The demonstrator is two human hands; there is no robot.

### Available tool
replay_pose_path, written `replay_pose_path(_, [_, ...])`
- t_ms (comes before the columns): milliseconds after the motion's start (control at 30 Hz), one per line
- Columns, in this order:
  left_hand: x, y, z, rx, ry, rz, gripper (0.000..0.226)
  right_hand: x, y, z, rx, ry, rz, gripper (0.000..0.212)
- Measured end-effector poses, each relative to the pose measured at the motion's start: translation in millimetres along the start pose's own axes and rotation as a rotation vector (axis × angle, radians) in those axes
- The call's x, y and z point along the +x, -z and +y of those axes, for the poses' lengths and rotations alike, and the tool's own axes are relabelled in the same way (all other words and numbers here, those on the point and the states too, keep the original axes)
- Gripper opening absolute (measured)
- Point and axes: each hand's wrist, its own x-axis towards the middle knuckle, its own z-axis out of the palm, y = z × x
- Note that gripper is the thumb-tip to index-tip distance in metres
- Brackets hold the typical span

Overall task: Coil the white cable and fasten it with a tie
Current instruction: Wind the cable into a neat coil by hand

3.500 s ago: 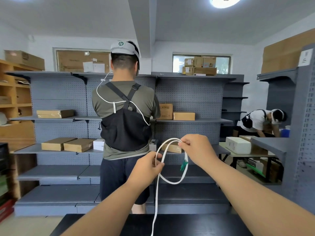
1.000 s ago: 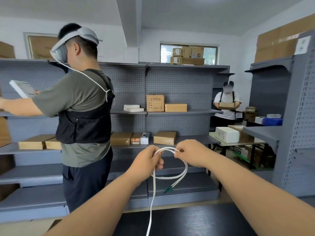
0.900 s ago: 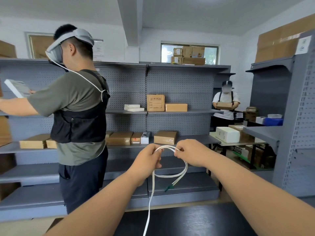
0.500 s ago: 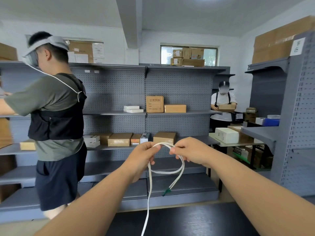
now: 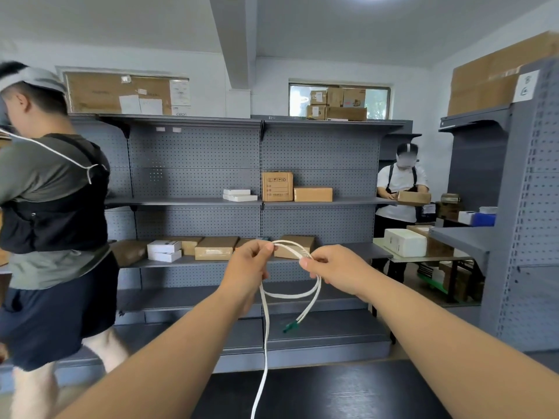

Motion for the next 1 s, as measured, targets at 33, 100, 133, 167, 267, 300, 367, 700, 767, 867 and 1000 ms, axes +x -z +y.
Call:
replay_pose_path(33, [0,0,1,-0.018,0.004,0.021,0.023,0,-1,2,-0.006,-0.009,-0.004,0.027])
replay_pose_path(100, [0,0,3,-0.048,0.013,0.065,0.024,-1,-5,9,-0.011,-0.04,-0.032,0.018])
replay_pose_path(133, [1,0,3,-0.062,0.017,0.084,0.023,0,-8,13,0.003,-0.054,-0.05,0.013])
replay_pose_path(167, [1,0,3,-0.079,0.023,0.096,0.022,0,-10,16,0.034,-0.066,-0.066,0.009])
replay_pose_path(267, [1,-1,2,-0.119,0.037,0.105,0.021,0,-16,22,0.206,-0.104,-0.12,0.012])
replay_pose_path(300, [1,-1,1,-0.126,0.042,0.108,0.02,0,-17,23,0.266,-0.114,-0.144,0.016])
replay_pose_path(367, [2,0,-1,-0.142,0.05,0.115,0.02,-1,-16,23,0.361,-0.125,-0.189,0.022])
replay_pose_path(700, [6,2,-6,-0.204,0.074,0.112,0.023,1,-15,19,0.676,-0.171,-0.053,0.007])
replay_pose_path(767, [6,2,-5,-0.206,0.076,0.115,0.024,2,-17,18,0.744,-0.19,-0.021,0.004])
replay_pose_path(867, [5,1,-4,-0.216,0.076,0.119,0.025,3,-19,15,0.819,-0.211,0.033,0.004])
replay_pose_path(1000, [3,0,-5,-0.252,0.097,0.105,0.024,5,-21,10,0.895,-0.223,0.126,0.002])
